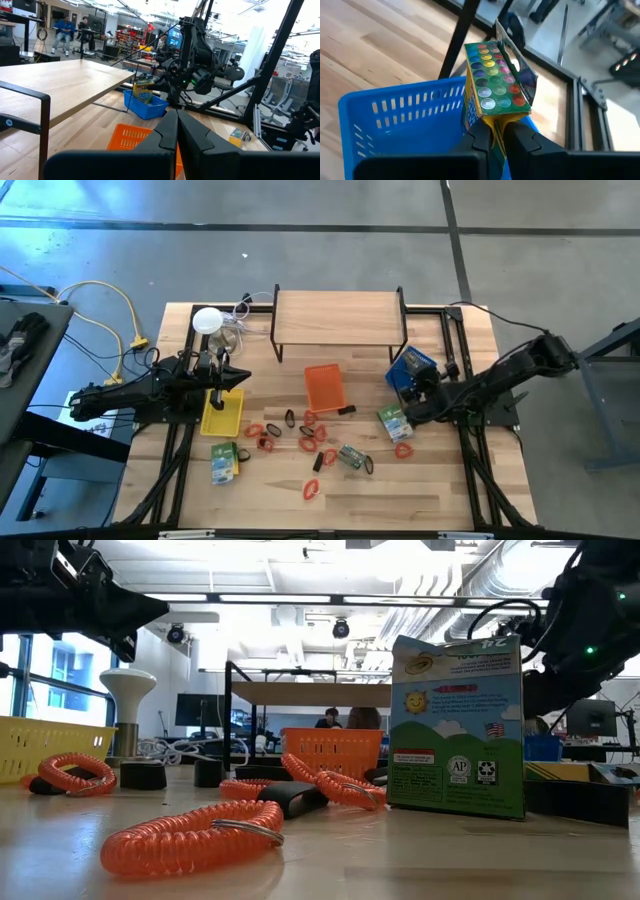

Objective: Pick & Place Office Desk Supplies
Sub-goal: Put the yellow crayon box into the blue bin

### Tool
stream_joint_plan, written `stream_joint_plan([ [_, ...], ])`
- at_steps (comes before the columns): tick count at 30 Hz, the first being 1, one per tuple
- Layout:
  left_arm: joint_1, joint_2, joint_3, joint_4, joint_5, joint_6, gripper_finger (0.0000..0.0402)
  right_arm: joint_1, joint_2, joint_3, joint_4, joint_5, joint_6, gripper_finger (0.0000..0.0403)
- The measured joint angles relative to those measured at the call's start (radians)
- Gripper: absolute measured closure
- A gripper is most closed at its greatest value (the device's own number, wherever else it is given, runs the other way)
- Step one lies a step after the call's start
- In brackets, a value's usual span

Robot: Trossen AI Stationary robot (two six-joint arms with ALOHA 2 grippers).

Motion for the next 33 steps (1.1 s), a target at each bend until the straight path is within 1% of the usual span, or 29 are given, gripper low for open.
stream_joint_plan([
  [3,0.0,0.0,0.0,0.0,0.0,0.0,0.0401,-0.004,0.0,0.0,0.032,-0.039,0.004,0.0379],
  [6,0.0,0.0,0.0,0.0,0.0,0.0,0.0401,-0.004,0.0,0.0,0.062,-0.049,0.002,0.0379],
  [10,0.0,0.0,0.0,0.0,0.0,0.001,0.0401,-0.004,0.0,0.0,0.054,-0.042,-0.026,0.0379],
  [17,0.0,0.0,0.0,0.0,0.0,0.001,0.0401,-0.004,0.0,0.0,0.008,0.001,-0.023,0.0379],
  [25,0.0,0.0,0.0,0.0,0.0,0.001,0.0401,-0.004,0.01,0.0,0.001,0.041,-0.028,0.0375],
  [30,0.0,0.0,0.0,0.0,0.0,0.0,0.0401,-0.02,0.017,-0.039,0.029,0.028,-0.009,0.0374],
  [33,0.0,0.0,0.0,0.0,0.0,0.0,0.0401,-0.026,0.018,-0.066,0.035,0.026,0.049,0.0371],
])
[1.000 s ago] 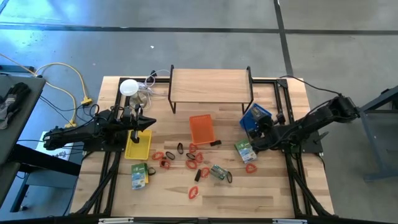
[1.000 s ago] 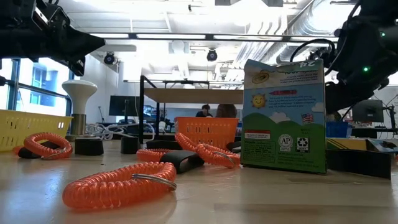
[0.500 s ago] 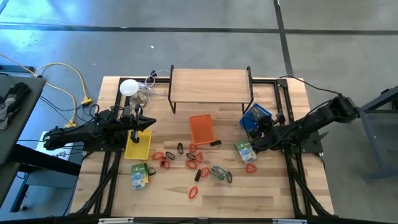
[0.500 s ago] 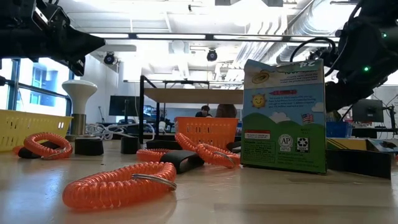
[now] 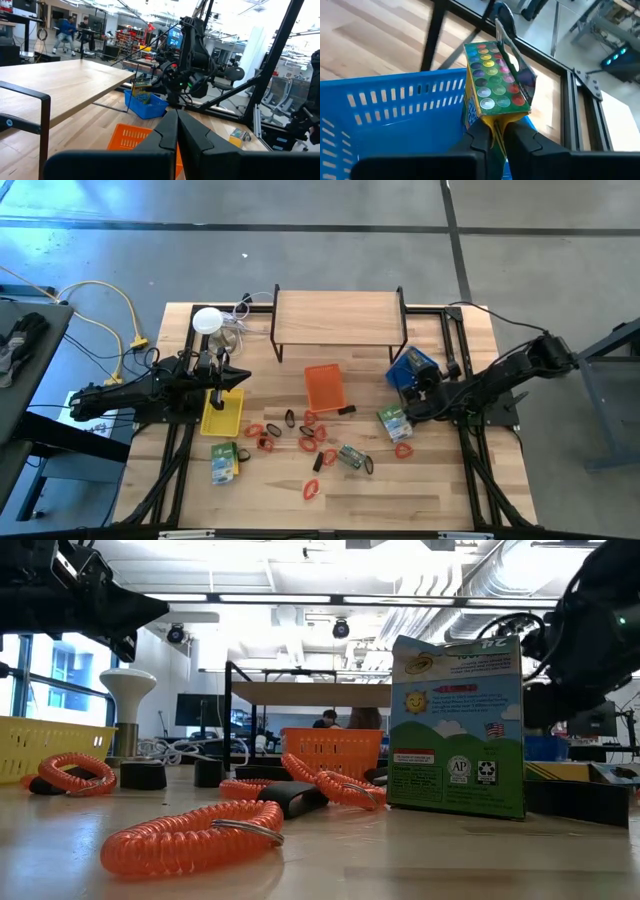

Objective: Pick & Place Office Desk Supplies
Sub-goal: Put the yellow crayon box into the blue bin

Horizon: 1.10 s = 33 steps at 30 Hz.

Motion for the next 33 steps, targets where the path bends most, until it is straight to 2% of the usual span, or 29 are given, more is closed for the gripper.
stream_joint_plan([
  [4,0.0,0.0,0.0,0.0,0.0,0.0,0.0401,0.001,0.0,-0.007,0.001,0.001,0.008,0.0349],
  [12,0.0,0.0,0.0,0.0,0.0,0.0,0.0401,0.001,0.0,-0.007,0.0,-0.027,0.009,0.0259],
  [15,0.0,0.0,0.0,0.0,0.0,0.0,0.0401,0.001,-0.004,-0.007,-0.02,-0.025,0.027,0.0238],
  [23,0.0,0.0,0.0,0.0,0.0,0.0,0.0401,0.001,-0.014,-0.003,-0.101,-0.047,0.09,0.0238],
  [33,0.0,0.0,0.0,0.0,0.0,0.0,0.0401,0.001,-0.013,0.107,-0.293,-0.062,0.114,0.0243],
])
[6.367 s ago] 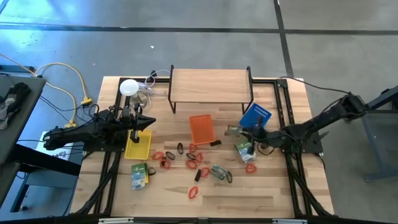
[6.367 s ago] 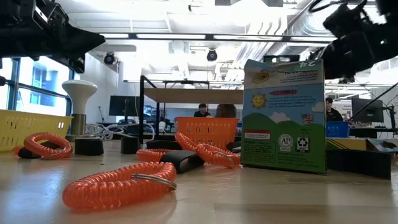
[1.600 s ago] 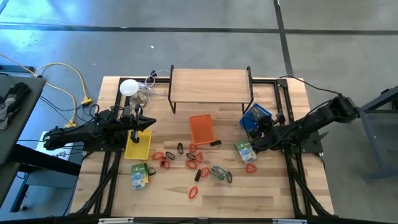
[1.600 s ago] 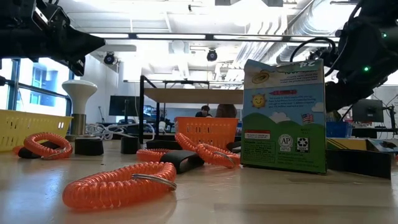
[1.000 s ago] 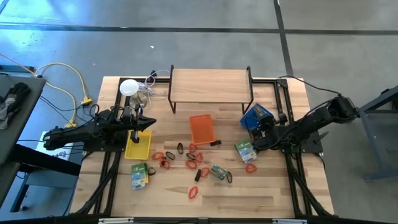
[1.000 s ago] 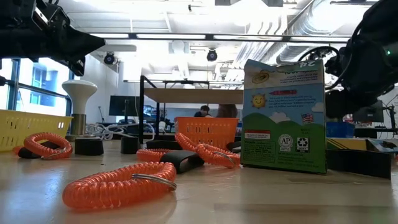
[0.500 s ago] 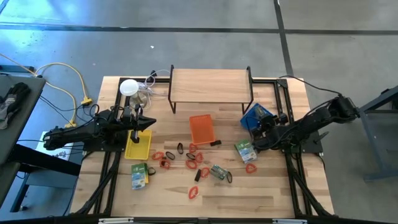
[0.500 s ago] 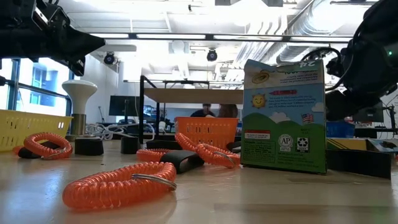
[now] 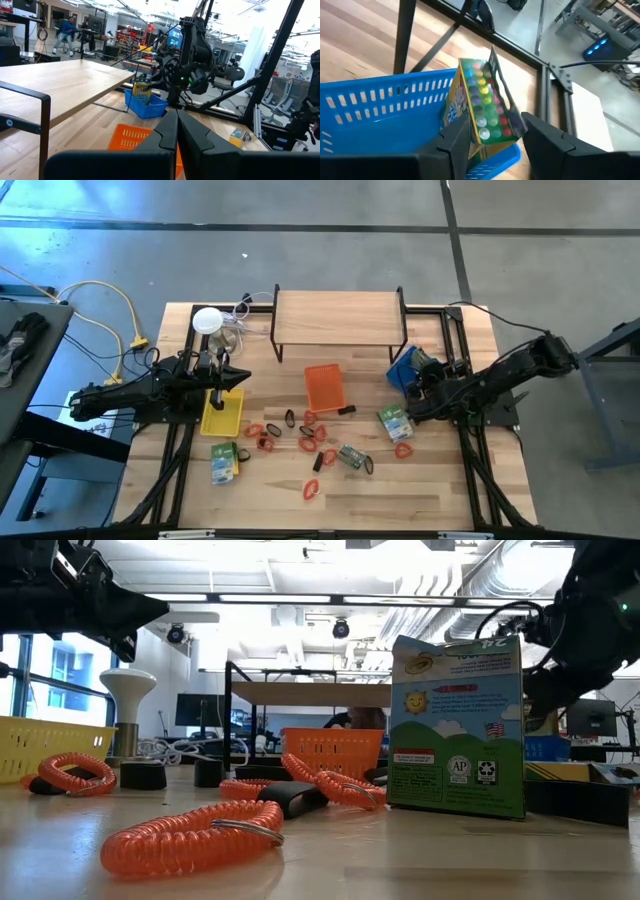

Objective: Pick & Place Office Desk Supplies
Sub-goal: Put the yellow crayon box into the blue bin, then put the black rubber band into the orange bin

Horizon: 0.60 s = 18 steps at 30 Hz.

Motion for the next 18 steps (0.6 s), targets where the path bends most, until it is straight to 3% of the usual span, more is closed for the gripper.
stream_joint_plan([
  [14,0.0,0.0,0.0,0.0,0.0,0.0,0.0401,0.0,0.0,0.152,-0.182,-0.012,-0.007,0.0243],
  [18,0.0,0.0,0.0,0.0,0.0,0.0,0.0401,0.022,0.0,0.243,-0.23,-0.091,-0.106,0.0243],
])
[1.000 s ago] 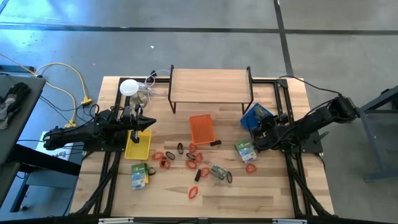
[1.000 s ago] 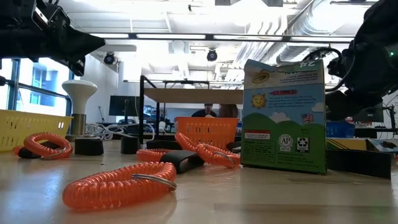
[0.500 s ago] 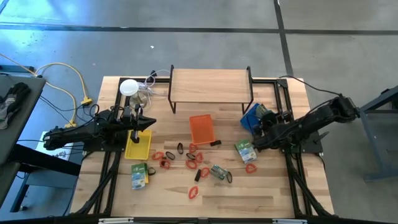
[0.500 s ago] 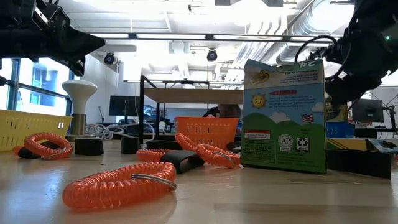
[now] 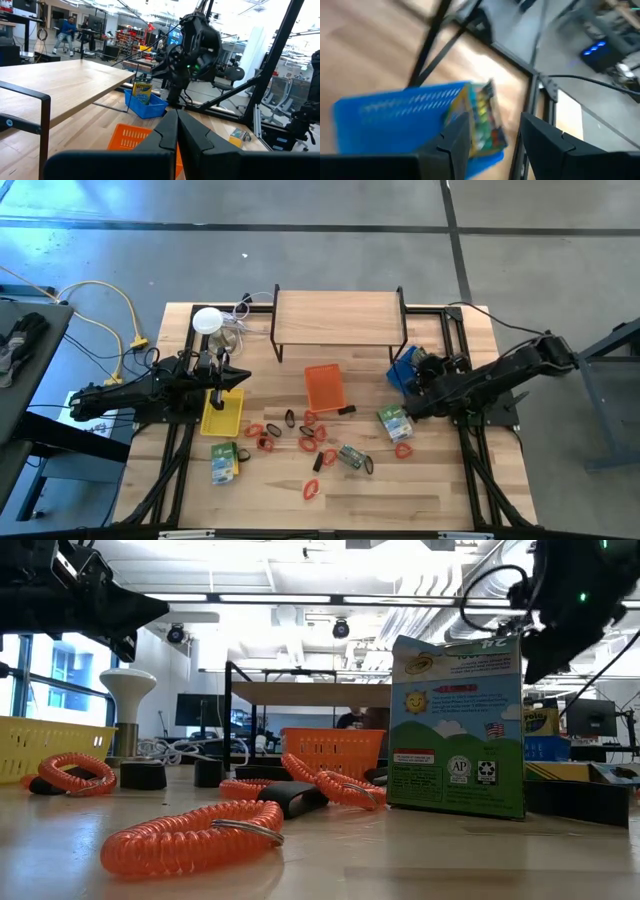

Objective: Pick & Place Office Desk Supplies
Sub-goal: Put the black rubber band into the orange bin

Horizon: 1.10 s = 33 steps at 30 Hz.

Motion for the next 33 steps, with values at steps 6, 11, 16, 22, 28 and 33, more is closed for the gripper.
stream_joint_plan([
  [6,0.0,0.0,0.0,0.0,0.0,0.0,0.0401,0.062,0.0,0.133,0.061,-0.3,-0.227,0.0243],
  [11,0.0,0.0,0.0,0.0,0.001,-0.002,0.0401,0.119,0.0,0.149,0.169,-0.618,-0.279,0.0243],
  [16,0.0,0.0,0.0,0.0,0.001,-0.027,0.0401,0.177,0.007,0.127,0.183,-0.78,-0.14,0.0243],
  [22,0.0,0.0,0.0,0.0,0.001,-0.044,0.0401,0.179,0.007,0.058,0.199,-0.771,-0.136,0.0243],
  [28,0.0,0.0,0.0,0.0,0.001,-0.046,0.0401,0.136,0.007,-0.057,0.257,-0.829,-0.144,0.0243],
  [33,0.0,0.0,0.0,0.011,0.001,-0.042,0.0401,0.101,0.007,-0.102,0.364,-0.831,-0.206,0.0243],
])
